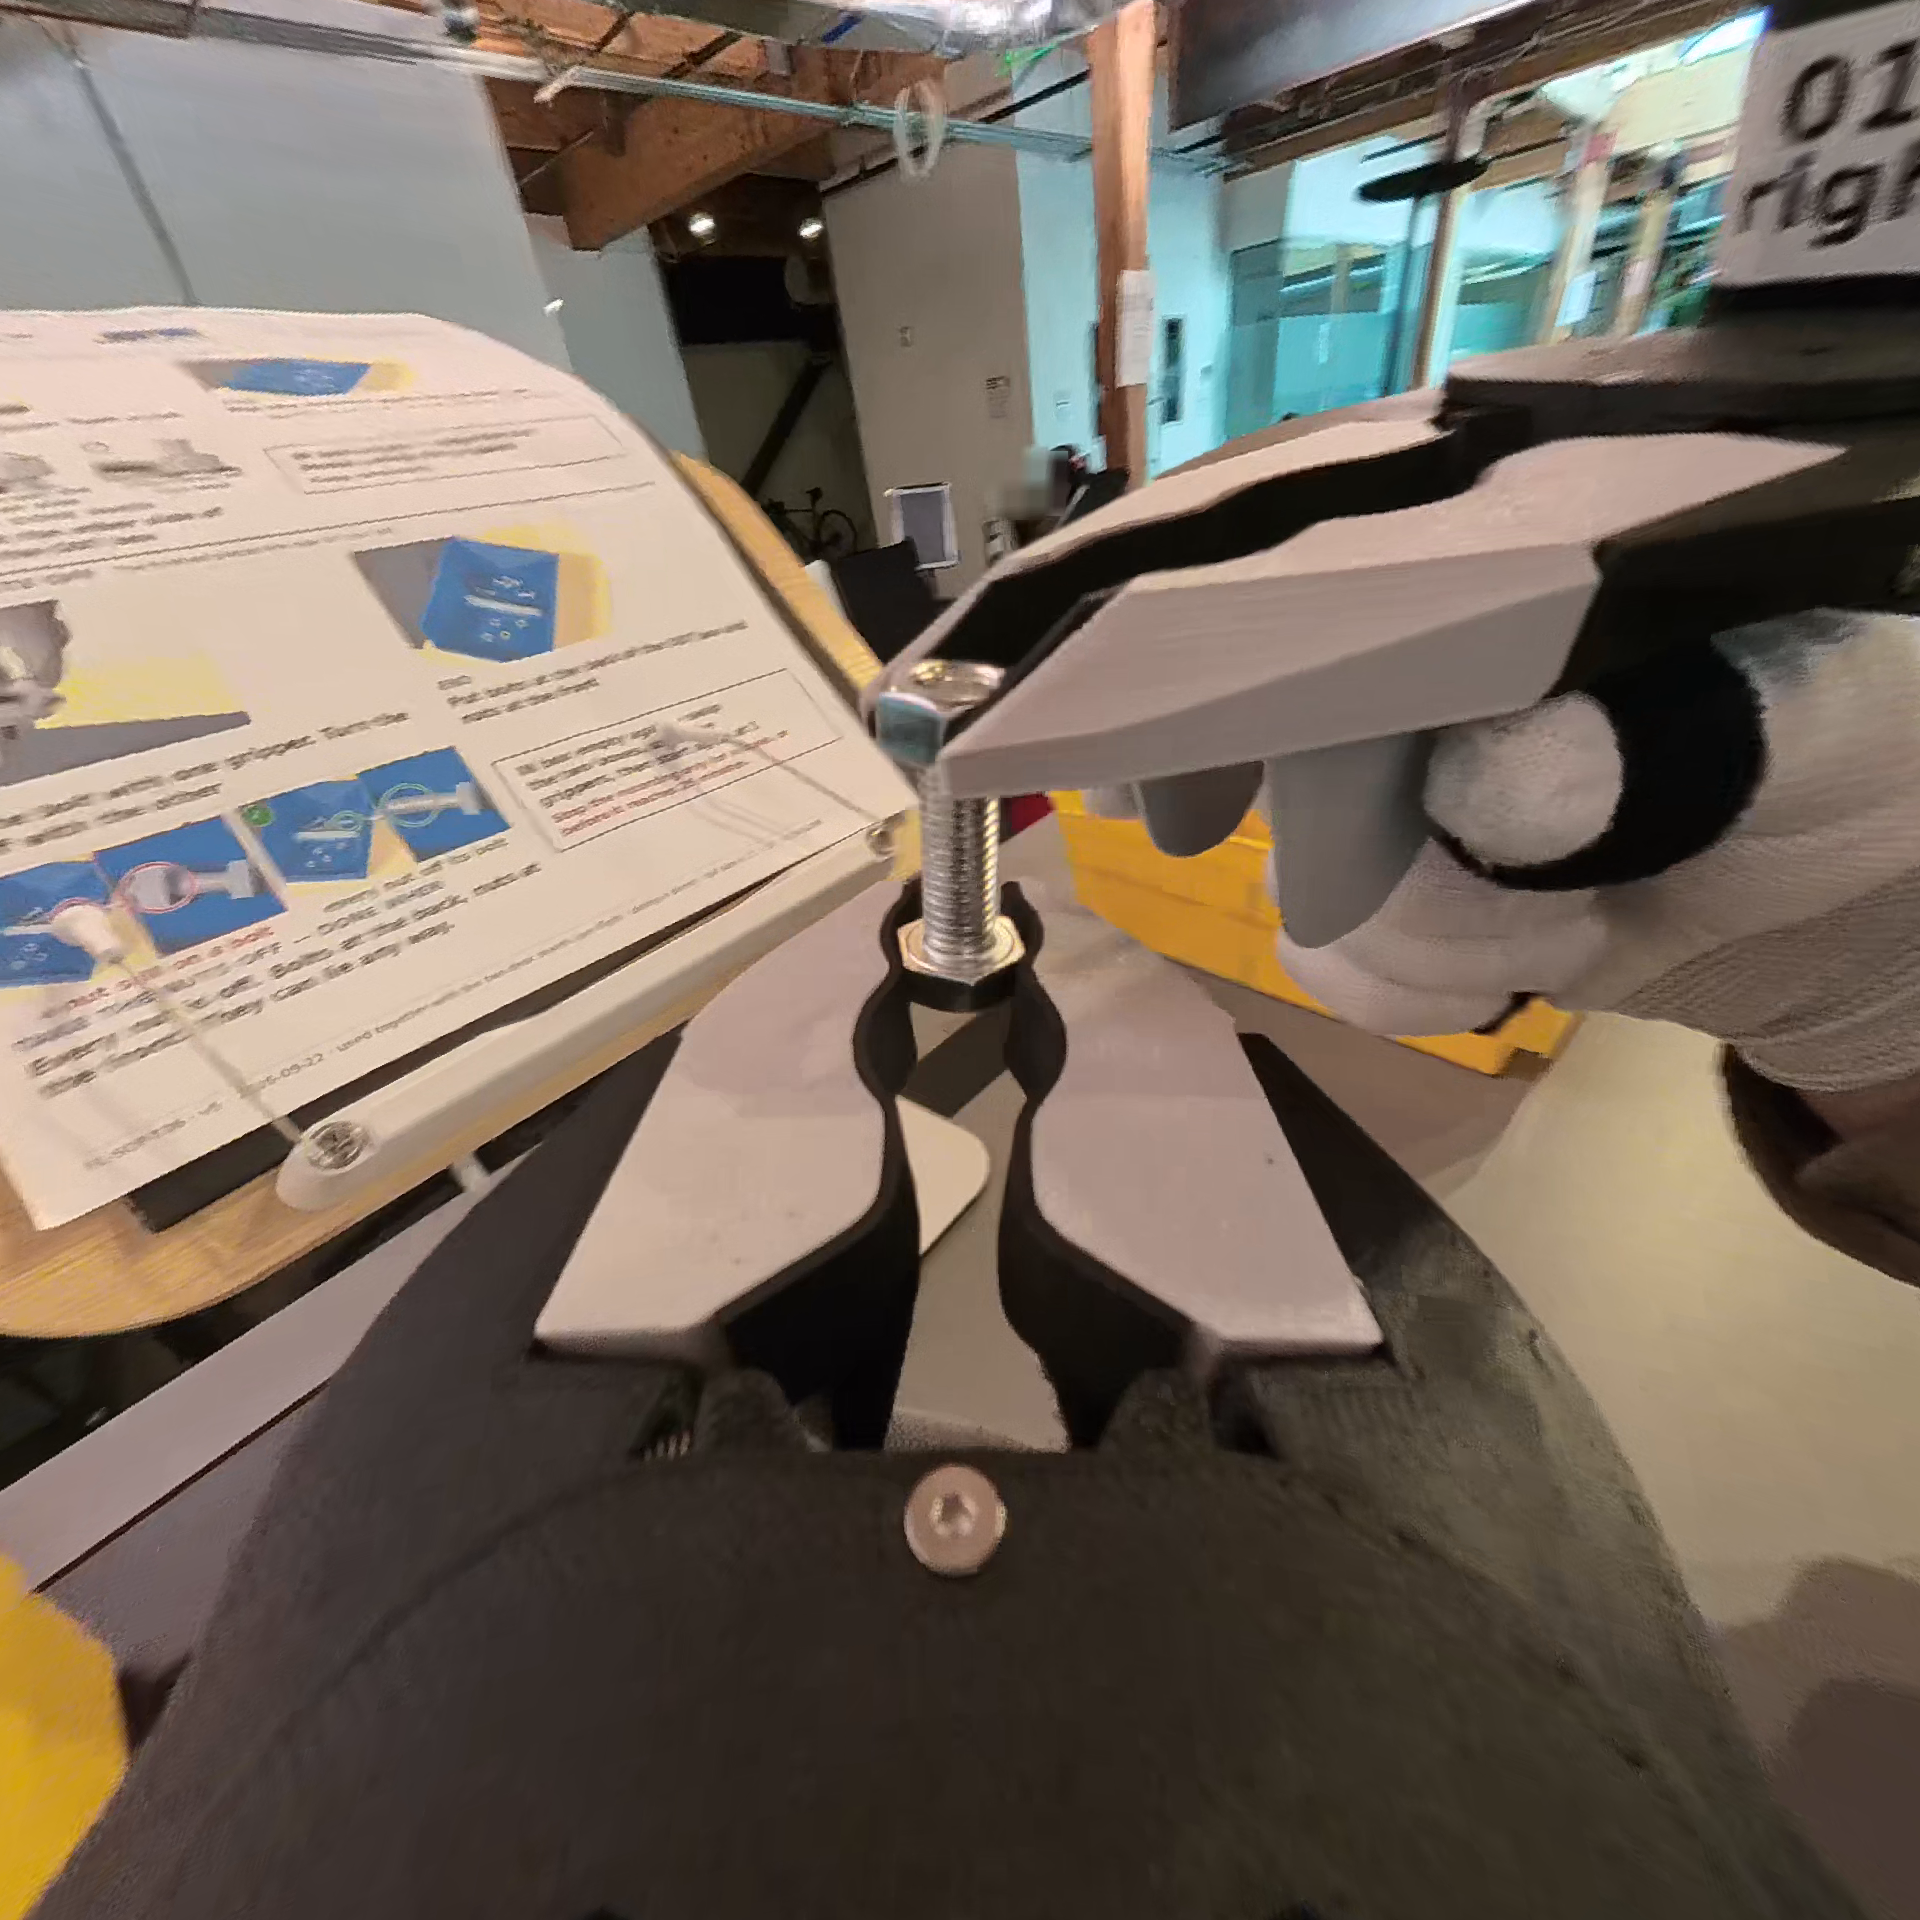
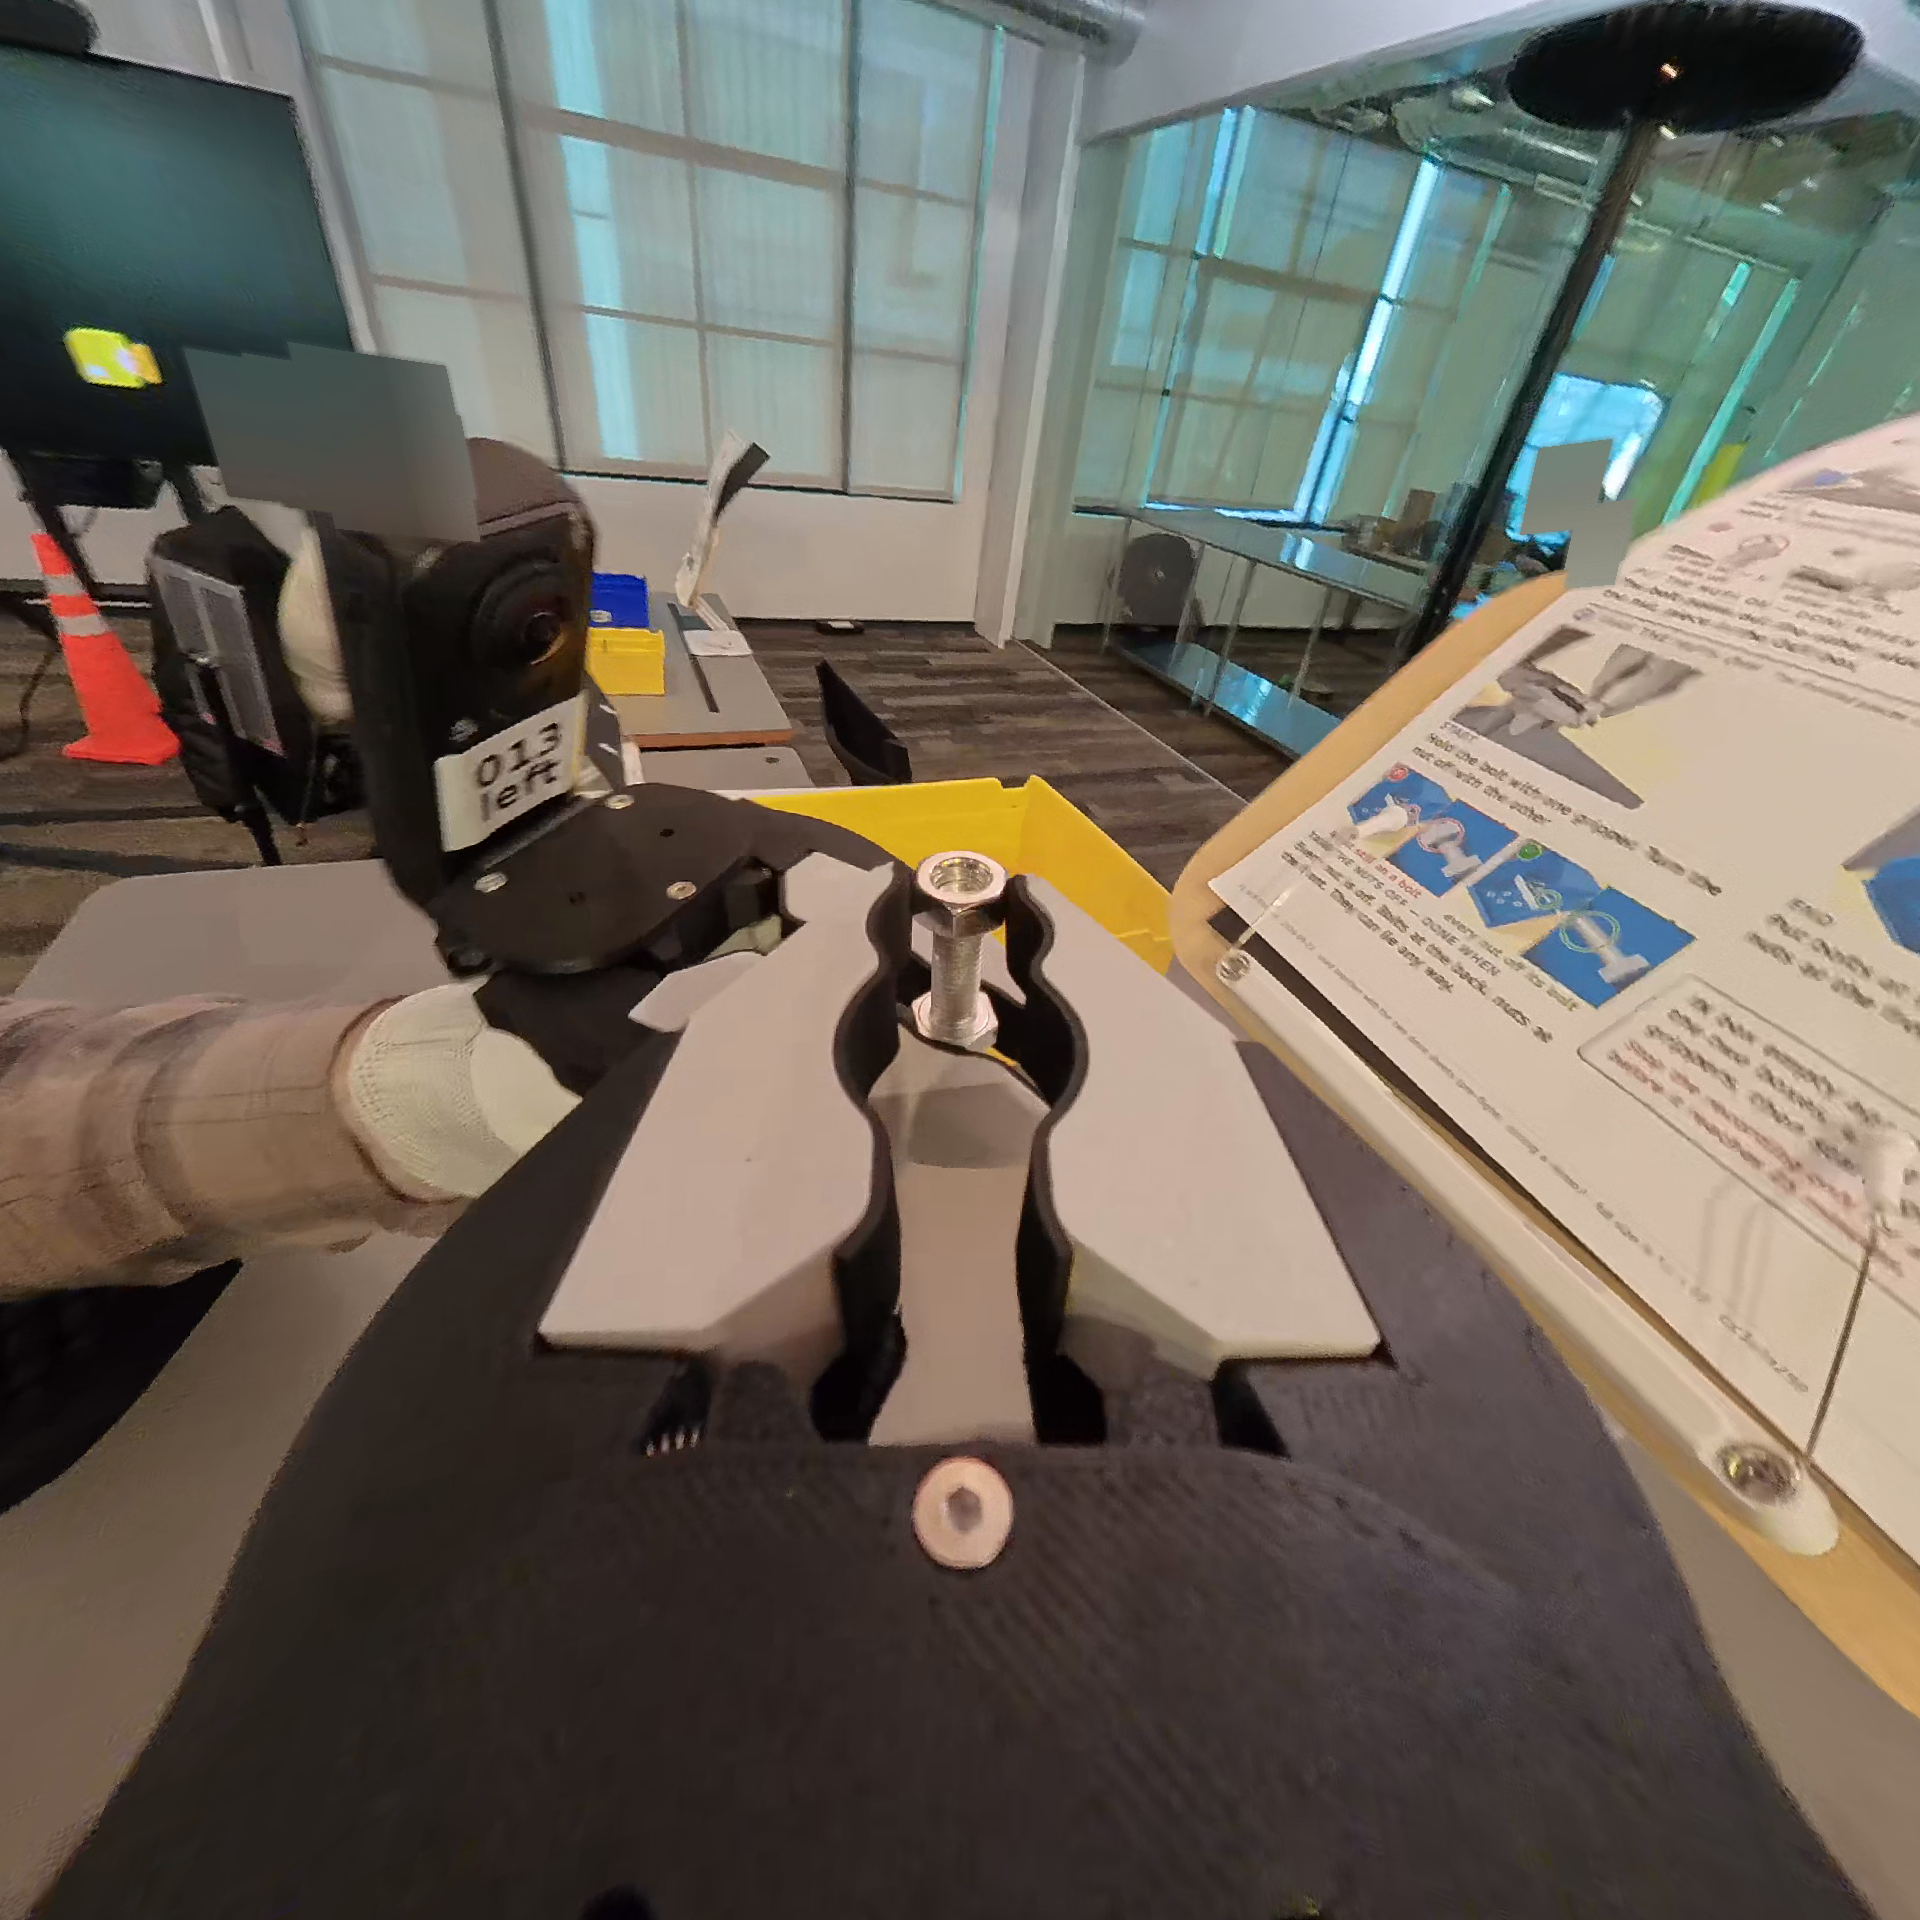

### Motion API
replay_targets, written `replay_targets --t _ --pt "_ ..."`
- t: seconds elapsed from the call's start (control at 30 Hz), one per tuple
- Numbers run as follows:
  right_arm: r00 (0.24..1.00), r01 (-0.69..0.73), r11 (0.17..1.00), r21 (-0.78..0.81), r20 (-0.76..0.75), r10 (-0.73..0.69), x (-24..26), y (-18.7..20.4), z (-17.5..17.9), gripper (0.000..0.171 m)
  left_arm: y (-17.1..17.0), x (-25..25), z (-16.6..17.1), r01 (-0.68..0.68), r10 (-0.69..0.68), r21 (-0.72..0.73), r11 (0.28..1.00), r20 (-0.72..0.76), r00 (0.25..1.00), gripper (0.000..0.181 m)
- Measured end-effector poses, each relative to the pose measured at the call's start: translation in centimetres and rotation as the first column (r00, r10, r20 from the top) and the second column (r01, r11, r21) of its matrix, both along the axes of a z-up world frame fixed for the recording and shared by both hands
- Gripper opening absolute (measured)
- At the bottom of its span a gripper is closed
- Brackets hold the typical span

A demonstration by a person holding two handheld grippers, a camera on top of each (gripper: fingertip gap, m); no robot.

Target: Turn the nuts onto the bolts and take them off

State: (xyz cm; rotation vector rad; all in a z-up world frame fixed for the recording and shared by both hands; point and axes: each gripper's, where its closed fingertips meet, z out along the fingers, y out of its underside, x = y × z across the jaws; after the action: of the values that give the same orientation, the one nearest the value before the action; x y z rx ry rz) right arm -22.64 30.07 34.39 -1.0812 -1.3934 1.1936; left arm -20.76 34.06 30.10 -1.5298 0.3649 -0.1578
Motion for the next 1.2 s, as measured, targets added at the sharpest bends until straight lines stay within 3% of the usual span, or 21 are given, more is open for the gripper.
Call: replay_targets --t 0.1,0.23,0.3,0.5,0.77,0.87,1.03,1.07,1.13,1.2 --pt "0.997 -0.077 0.996 0.047 -0.007 0.078 1.0 -0.9 0.3 0.015 -1.0 1.5 0.3 0.145 -0.145 -0.004 0.989 -0.003 0.989 0.014" --pt "0.971 -0.241 0.963 0.121 0.024 0.24 3.2 -3.1 0.1 0.015 -3.5 4.2 0.0 0.384 -0.385 -0.023 0.923 -0.063 0.921 0.014" --pt "0.937 -0.346 0.918 0.192 0.026 0.348 4.7 -5.0 0.0 0.015 -5.6 6.0 -0.1 0.542 -0.543 -0.036 0.84 -0.06 0.838 0.014" --pt "0.828 -0.559 0.799 0.223 0.087 0.555 7.3 -9.0 -1.0 0.016 -10.6 9.1 -1.2 0.8 -0.803 -0.074 0.596 -0.037 0.595 0.014" --pt "0.694 -0.719 0.678 0.157 0.103 0.712 8.9 -11.3 -2.0 0.015 -13.8 10.8 -2.2 0.921 -0.923 -0.092 0.379 0.03 0.383 0.014" --pt "0.674 -0.738 0.661 0.138 0.094 0.733 9.0 -11.4 -2.1 0.016 -14.0 11.0 -2.3 0.928 -0.93 -0.089 0.361 0.04 0.365 0.014" --pt "0.746 -0.666 0.733 0.141 0.087 0.661 7.9 -10.1 -1.9 0.016 -12.4 10.2 -1.8 0.895 -0.894 -0.049 0.443 0.051 0.445 0.014" --pt "0.762 -0.647 0.748 0.148 0.096 0.64 7.6 -9.8 -2.1 0.019 -12.1 10.0 -1.5 0.89 -0.888 -0.032 0.454 0.065 0.456 0.014" --pt "0.791 -0.612 0.776 0.152 0.114 0.601 7.0 -9.3 -2.4 0.04 -11.5 9.6 -1.1 0.874 -0.871 -0.004 0.486 0.074 0.485 0.014" --pt "0.813 -0.582 0.8 0.148 0.097 0.574 6.7 -8.7 -2.0 0.043 -10.3 8.9 -0.7 0.835 -0.833 0.017 0.55 0.084 0.547 0.014"
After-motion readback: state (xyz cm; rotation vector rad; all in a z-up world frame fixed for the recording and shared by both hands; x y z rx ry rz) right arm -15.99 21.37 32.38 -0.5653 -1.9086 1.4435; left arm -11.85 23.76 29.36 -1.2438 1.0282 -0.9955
